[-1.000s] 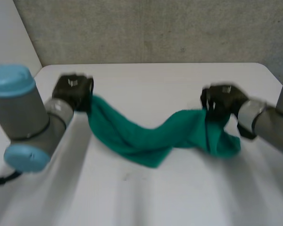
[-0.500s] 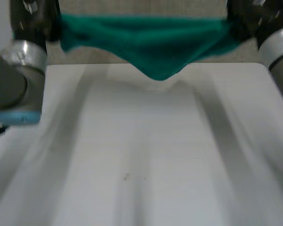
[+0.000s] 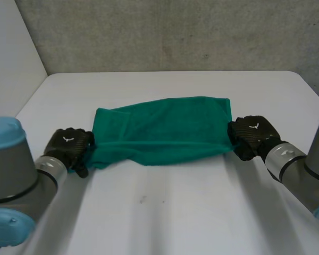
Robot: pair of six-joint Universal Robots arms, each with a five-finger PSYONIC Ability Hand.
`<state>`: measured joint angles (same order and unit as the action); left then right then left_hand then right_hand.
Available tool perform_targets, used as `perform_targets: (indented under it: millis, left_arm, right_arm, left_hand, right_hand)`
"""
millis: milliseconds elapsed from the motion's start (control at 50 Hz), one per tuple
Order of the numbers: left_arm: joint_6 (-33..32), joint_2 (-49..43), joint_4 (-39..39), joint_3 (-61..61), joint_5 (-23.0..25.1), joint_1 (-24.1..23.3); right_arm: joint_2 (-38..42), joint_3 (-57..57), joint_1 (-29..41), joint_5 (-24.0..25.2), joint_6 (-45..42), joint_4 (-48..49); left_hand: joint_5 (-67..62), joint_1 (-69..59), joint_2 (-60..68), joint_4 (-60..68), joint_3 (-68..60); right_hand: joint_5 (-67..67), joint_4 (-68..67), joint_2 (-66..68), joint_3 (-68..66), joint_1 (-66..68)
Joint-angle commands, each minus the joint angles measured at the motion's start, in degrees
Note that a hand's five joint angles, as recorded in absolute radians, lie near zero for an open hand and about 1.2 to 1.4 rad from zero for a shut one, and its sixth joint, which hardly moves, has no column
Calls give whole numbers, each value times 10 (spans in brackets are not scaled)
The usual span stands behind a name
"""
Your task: Fold the towel.
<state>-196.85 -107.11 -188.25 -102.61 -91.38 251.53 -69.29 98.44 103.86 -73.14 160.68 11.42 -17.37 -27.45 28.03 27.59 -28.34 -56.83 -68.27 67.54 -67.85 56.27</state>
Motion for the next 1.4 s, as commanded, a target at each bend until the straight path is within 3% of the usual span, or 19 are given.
perform_targets:
  millis: [20,220,340,500,700,1020,1180,1400]
  left_arm:
    - [2,41,43,24,1,29]
    - [8,33,49,53,54,89]
    - [45,-6,74,62,95,126]
    - [99,-57,120,96,106,129]
    - [106,-79,164,109,110,128]
    - [149,2,226,80,130,118]
    - [148,21,217,49,125,101]
    - [141,-47,168,56,88,99]
  right_arm:
    - [-30,20,-9,2,1,5]
    - [14,3,-30,3,-1,9]
    - [27,-7,-49,5,-1,9]
    - [32,-11,-50,5,-1,8]
    - [33,-11,-45,5,-1,8]
    - [49,-17,-45,5,-2,7]
    - [49,-16,-45,5,-2,7]
    - [49,-13,-45,2,-1,7]
  left_hand:
    - [20,21,-27,-22,30]
    - [-3,-3,-3,1,6]
    - [-96,-95,89,94,-86]
    - [-114,-114,108,112,-105]
    - [-113,-112,106,110,-103]
    - [-109,-109,103,107,-100]
    - [-103,-102,96,100,-93]
    - [-131,-130,125,129,-122]
  right_hand:
    - [-132,-117,125,-122,237]
    - [-132,-117,125,-122,237]
    - [-132,-117,125,-122,237]
    - [-132,-117,125,-122,237]
    - [-132,-117,125,-122,237]
    - [-132,-117,125,-122,237]
    - [-132,-117,125,-122,237]
    - [-132,-117,125,-122,237]
